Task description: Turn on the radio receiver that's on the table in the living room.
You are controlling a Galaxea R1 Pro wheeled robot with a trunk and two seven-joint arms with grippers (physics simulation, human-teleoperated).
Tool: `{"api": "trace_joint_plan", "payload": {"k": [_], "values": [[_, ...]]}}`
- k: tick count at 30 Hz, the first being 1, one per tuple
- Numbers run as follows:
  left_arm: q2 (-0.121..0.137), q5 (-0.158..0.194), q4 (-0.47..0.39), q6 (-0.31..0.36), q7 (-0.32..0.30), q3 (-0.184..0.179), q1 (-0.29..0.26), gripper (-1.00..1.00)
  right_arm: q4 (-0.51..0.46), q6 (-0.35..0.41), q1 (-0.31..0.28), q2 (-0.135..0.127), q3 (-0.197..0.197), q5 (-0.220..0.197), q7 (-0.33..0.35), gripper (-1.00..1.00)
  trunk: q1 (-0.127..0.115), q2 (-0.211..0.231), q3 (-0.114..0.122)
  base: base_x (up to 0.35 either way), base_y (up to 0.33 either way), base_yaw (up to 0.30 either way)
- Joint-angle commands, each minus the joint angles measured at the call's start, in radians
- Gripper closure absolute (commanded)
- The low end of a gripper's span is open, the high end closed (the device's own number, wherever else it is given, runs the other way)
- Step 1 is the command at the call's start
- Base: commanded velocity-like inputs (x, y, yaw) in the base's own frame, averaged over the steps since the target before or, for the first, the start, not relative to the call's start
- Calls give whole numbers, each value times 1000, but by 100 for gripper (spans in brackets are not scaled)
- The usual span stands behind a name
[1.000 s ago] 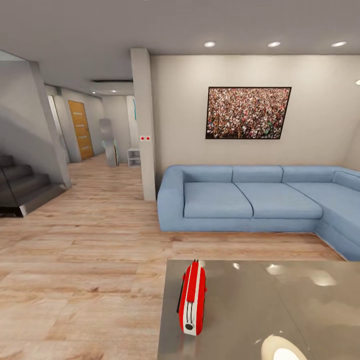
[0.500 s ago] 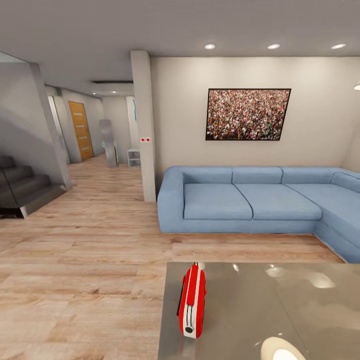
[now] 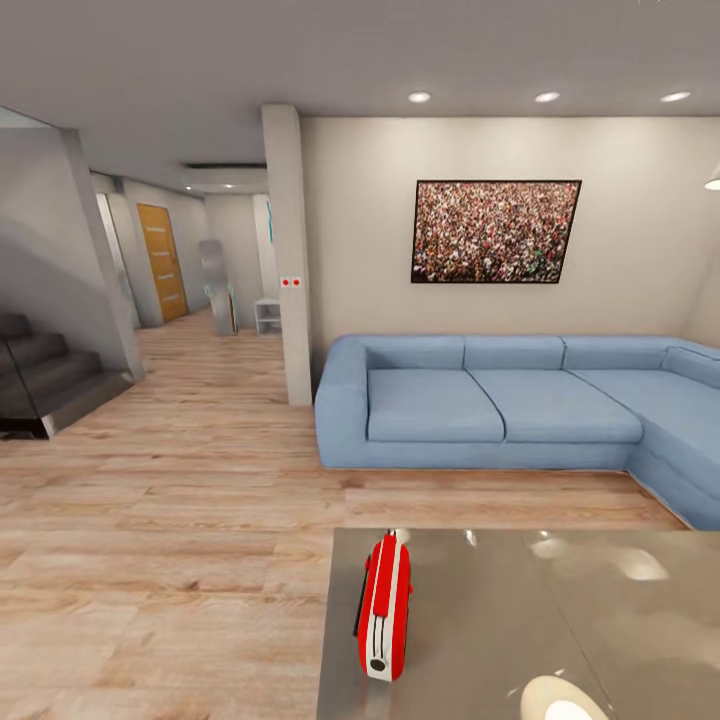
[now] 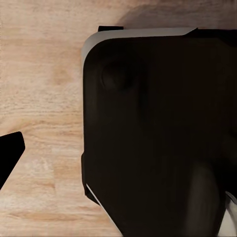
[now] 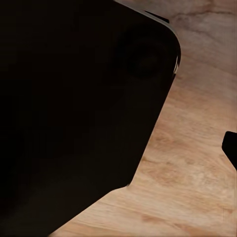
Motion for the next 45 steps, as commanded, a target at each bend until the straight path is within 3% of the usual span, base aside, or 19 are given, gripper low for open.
{"api": "trace_joint_plan", "payload": {"k": [1, 25, 45], "values": [[0, 0, 0, 0, 0, 0, 0, -100, 0, 0, 0, -1, 0, 0, 0, -100, -4, 7, 3, 0, 0, 0], [0, 1, 0, 0, 0, 0, 0, -100, 0, -2, 0, -1, 0, 1, -1, -100, -96, 175, 78, 0, 0, 0], [0, 2, 0, 0, 0, 0, 0, -100, 0, -3, 0, -4, 2, 3, -5, -100, -173, 315, 110, 0, 0, 0]]}}
